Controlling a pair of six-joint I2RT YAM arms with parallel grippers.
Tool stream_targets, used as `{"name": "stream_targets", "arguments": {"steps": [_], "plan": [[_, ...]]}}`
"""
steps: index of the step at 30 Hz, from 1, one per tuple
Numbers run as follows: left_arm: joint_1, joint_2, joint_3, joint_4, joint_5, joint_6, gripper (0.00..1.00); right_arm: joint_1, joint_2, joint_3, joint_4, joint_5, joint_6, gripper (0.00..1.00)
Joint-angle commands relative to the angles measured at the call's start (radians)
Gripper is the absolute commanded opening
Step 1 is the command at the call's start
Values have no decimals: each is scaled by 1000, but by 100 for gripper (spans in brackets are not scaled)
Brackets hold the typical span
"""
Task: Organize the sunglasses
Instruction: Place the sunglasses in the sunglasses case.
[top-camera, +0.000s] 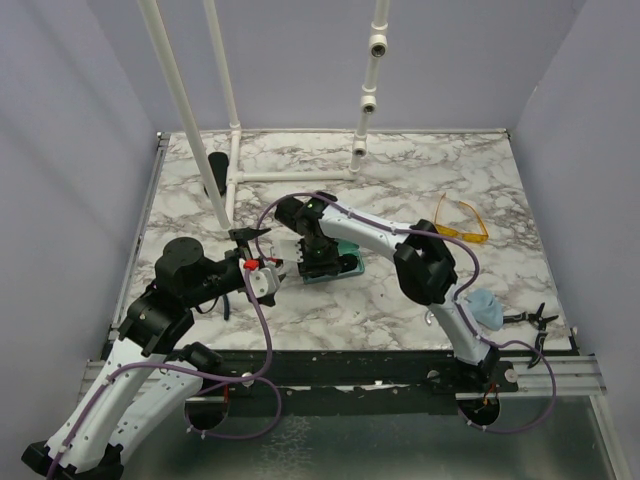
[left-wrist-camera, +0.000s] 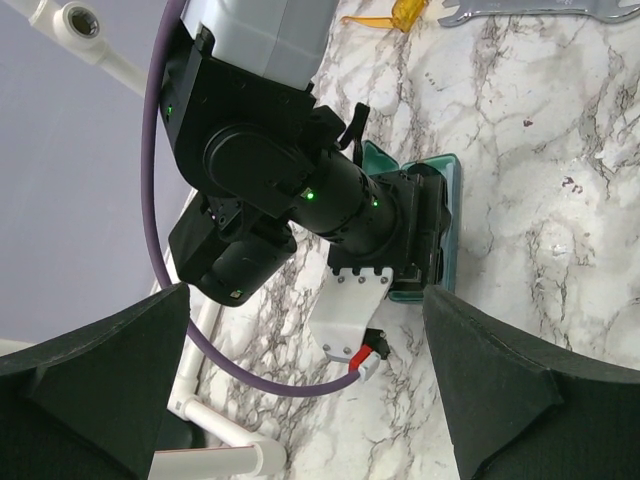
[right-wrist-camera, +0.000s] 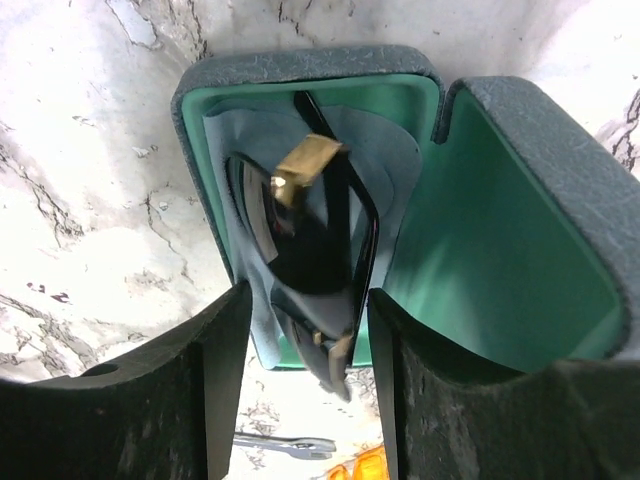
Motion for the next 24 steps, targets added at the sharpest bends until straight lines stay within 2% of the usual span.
{"name": "stream_targets", "arguments": {"steps": [1,24], "plan": [[4,-9,-14,18,-1,8,99,12,-52,-21,20,54,26,55],[5,-11,-22,16,-9,32,99,36,-103,-64,80,174,78,60]]}}
